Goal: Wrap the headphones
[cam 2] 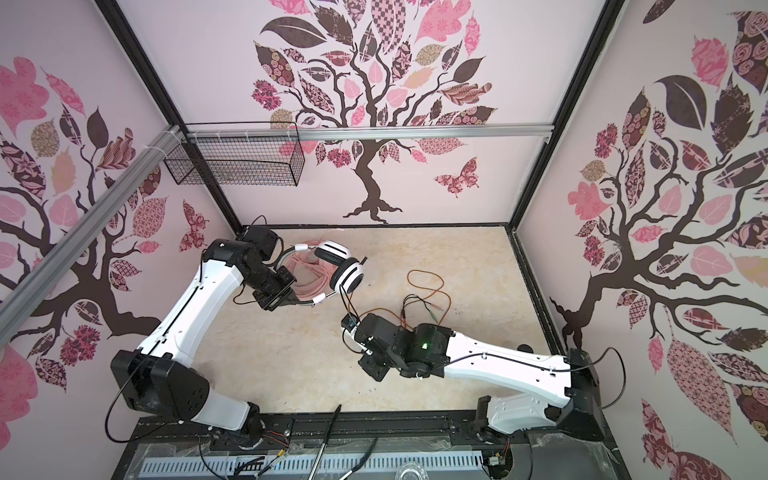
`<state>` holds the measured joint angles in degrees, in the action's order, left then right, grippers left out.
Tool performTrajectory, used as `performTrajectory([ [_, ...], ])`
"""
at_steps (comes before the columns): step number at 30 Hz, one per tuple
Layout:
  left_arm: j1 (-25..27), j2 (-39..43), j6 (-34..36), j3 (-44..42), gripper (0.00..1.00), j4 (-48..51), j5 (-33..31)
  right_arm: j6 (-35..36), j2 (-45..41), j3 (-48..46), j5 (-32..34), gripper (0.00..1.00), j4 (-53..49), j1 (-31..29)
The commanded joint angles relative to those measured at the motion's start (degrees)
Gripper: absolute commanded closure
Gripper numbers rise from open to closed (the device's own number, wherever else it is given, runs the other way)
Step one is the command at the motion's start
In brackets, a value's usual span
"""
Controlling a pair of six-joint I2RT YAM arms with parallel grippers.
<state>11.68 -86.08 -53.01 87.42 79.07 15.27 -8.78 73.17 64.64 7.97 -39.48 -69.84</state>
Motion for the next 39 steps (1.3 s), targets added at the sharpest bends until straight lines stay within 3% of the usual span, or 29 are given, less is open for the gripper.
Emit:
performTrajectory([
  [1, 0.6, 1.7, -0.5, -1.0, 1.00, -3.5, 3.6, 1.1, 3.4, 4.5, 1.4, 1.00, -3.8, -0.3],
  [21, 4.6, 2.9, -0.5, -2.6, 1.00, -5.4, 16.6, 5.2, 12.5, 10.2, 5.1, 1.00, -3.5, 0.4],
  [30, 6.8, 1.4, 2.1, -3.4, 1.00, -1.5, 1.0, 7.5, 13.4, 19.6, 6.1, 1.00, -8.2, 0.4],
  [39, 8.6, 1.7, 6.1, -2.6, 1.00, 0.8, -8.6, 9.8, 13.2, 25.2, 13.0, 1.00, -14.1, 0.5],
])
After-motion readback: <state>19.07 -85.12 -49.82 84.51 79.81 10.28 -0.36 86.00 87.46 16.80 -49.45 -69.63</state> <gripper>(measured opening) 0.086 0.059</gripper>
